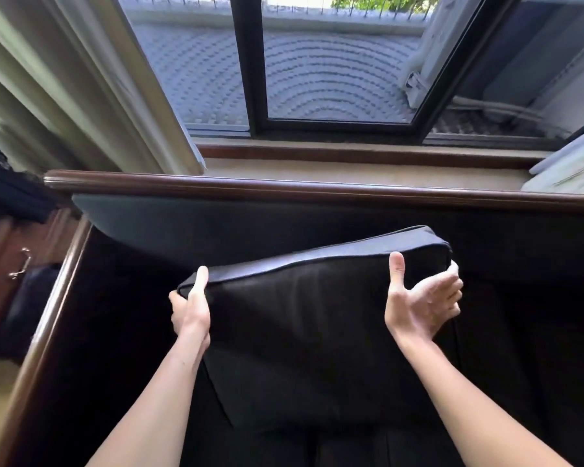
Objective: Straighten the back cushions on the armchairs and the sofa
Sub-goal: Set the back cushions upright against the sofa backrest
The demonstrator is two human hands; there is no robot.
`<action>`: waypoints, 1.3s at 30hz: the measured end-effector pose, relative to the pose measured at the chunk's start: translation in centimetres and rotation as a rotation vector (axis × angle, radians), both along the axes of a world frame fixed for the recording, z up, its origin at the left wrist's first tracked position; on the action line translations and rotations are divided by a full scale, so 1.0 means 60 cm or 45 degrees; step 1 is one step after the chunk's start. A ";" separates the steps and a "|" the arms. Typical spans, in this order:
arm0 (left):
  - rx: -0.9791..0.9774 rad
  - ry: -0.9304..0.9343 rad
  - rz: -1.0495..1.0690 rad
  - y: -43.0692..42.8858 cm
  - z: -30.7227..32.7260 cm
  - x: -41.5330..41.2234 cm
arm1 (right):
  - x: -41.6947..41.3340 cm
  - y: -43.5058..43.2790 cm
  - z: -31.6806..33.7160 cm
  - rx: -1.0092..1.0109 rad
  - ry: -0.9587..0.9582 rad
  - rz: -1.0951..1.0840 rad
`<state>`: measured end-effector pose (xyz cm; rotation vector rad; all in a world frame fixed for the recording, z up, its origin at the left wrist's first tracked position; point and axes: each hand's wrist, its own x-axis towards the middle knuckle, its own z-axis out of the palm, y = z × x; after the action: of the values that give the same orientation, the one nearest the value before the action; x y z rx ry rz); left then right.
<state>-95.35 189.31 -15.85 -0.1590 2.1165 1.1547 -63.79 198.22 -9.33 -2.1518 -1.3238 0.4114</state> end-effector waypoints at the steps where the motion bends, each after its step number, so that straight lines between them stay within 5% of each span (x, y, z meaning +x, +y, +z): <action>1: 0.017 0.026 0.013 -0.012 0.016 -0.009 | -0.009 -0.013 0.014 0.021 0.042 -0.003; 9: 0.166 0.360 -0.024 -0.116 0.150 -0.116 | -0.087 -0.122 0.093 0.197 0.527 -0.105; 12: 0.195 0.540 -0.124 -0.159 0.171 -0.158 | -0.115 -0.161 0.083 0.127 0.527 -0.038; 18: -0.060 0.790 -0.697 -0.235 0.131 -0.256 | -0.161 -0.238 0.023 -0.235 0.226 0.236; 21: -0.158 0.883 -0.973 -0.246 0.132 -0.284 | -0.174 -0.230 0.016 -0.269 -0.184 0.383; 28: -0.121 1.060 -1.704 -0.223 0.140 -0.346 | -0.235 -0.196 0.023 -0.250 -0.700 1.245; 32: -0.023 1.079 -1.725 -0.200 0.135 -0.363 | -0.274 -0.151 0.020 -0.246 -0.905 1.409; 39: 0.086 1.077 -1.686 -0.139 0.159 -0.410 | -0.319 -0.095 0.035 -0.069 -0.912 1.394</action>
<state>-119.96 180.95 -6.30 1.7414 2.0519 0.4245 -82.91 192.53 -7.21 -1.4308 -2.8774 0.0397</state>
